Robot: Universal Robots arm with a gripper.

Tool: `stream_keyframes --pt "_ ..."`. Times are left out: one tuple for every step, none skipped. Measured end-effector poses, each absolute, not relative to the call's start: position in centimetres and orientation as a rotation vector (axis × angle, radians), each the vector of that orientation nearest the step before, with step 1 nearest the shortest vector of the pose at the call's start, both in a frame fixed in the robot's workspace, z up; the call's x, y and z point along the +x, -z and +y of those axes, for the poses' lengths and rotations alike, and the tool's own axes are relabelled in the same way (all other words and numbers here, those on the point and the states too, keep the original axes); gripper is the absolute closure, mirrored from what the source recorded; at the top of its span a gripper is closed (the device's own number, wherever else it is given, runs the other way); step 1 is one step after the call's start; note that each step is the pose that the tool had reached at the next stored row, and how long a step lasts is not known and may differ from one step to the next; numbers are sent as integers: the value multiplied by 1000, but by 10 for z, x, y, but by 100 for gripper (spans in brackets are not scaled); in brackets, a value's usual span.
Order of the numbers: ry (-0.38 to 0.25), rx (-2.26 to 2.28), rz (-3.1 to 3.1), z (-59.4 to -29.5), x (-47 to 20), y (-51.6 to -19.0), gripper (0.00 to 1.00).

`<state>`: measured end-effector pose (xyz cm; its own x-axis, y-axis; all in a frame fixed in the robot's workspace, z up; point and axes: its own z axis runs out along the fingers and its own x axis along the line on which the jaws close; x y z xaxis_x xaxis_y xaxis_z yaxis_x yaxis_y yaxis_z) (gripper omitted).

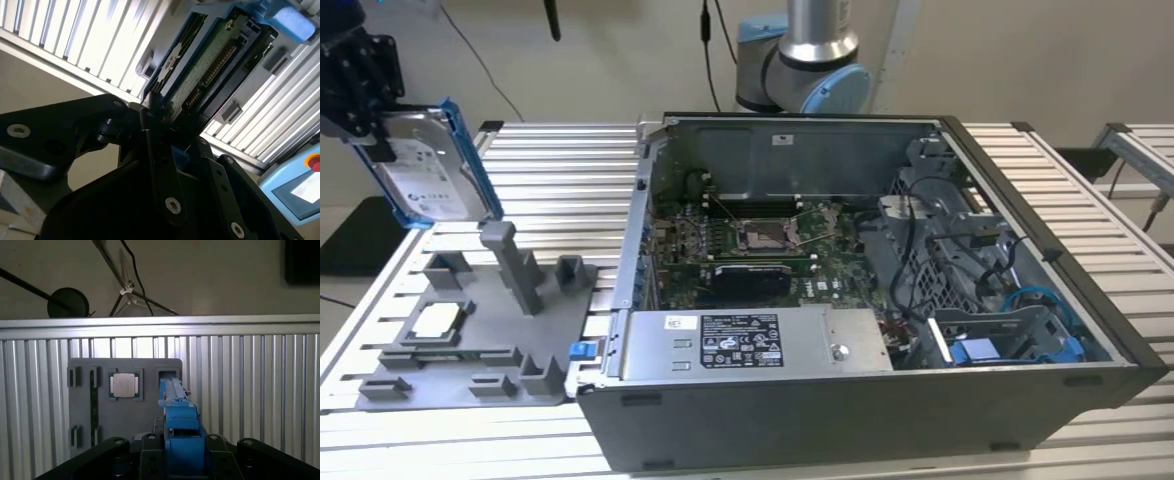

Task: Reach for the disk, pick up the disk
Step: 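Pick up the disk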

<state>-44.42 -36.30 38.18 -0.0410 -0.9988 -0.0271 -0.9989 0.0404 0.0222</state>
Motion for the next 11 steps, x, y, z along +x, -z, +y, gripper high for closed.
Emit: stream_keyframes --pt "-54 -2172 2263 -363 -444 -384 100" --pt "-54 -2172 2263 -363 -444 -387 100" --pt "-55 -2173 2263 -363 -444 -390 100" --pt "-54 -2173 2263 -363 -444 -392 100" --pt "-55 -2172 2263 -363 -444 -395 100" --pt "-54 -2172 2263 -363 -444 -398 100" --pt "-54 -2172 2263 -363 -444 -400 100" --pt "-55 -2173 2263 -363 -444 -402 100" --pt "-55 -2173 2263 -363 -444 -405 100" --pt "-54 -2173 2263 -363 -444 -407 100" --pt "-54 -2173 2263 -363 -444 -410 100"
